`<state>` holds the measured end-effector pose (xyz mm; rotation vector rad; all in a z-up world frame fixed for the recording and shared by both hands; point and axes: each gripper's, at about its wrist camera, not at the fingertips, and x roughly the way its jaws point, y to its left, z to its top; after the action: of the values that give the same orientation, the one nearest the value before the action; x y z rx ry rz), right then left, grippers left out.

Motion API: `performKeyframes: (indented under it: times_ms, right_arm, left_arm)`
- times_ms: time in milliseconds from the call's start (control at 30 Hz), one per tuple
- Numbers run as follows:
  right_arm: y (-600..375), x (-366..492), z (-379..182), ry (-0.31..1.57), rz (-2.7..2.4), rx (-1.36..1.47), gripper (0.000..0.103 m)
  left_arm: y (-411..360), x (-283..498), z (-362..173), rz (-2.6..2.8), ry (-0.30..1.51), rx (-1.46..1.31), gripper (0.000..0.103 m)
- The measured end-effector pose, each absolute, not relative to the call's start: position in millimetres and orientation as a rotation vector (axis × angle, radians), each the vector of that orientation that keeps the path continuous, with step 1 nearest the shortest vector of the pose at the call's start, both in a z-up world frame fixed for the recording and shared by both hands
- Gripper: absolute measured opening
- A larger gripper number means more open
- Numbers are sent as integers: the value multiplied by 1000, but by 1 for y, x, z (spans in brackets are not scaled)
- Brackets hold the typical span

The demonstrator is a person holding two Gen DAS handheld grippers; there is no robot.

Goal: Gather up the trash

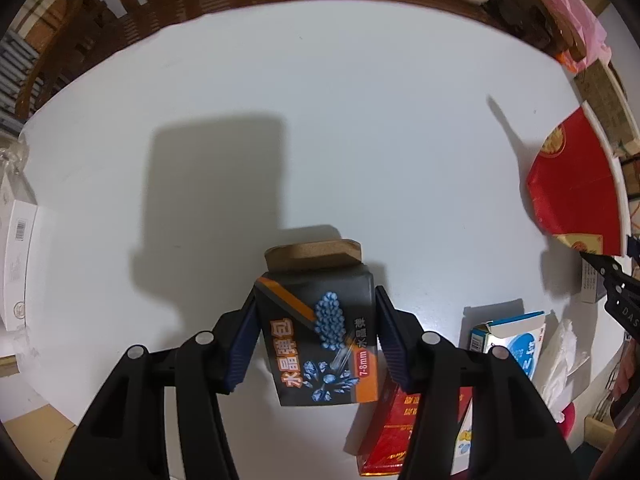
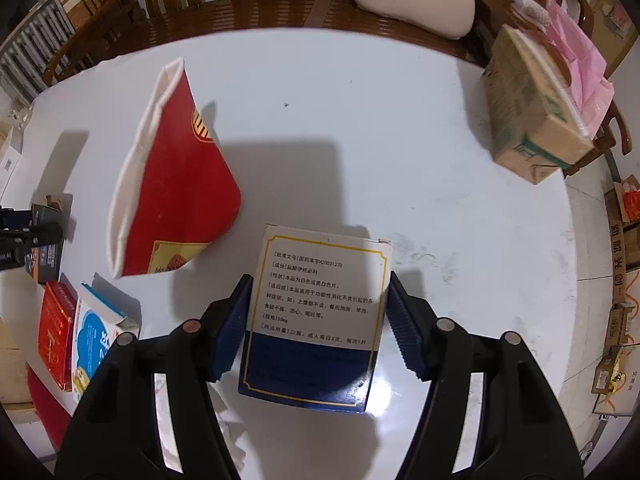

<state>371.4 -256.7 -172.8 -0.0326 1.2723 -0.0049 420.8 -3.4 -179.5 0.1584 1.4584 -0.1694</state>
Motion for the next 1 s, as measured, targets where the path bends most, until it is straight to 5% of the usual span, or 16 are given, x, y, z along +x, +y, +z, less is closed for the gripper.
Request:
performKeyframes:
  times_ms: [1000]
  right_arm:
    - [-160, 218, -20, 952, 201, -144, 64]
  left_arm:
    - [15, 268, -52, -300, 1154, 184, 52]
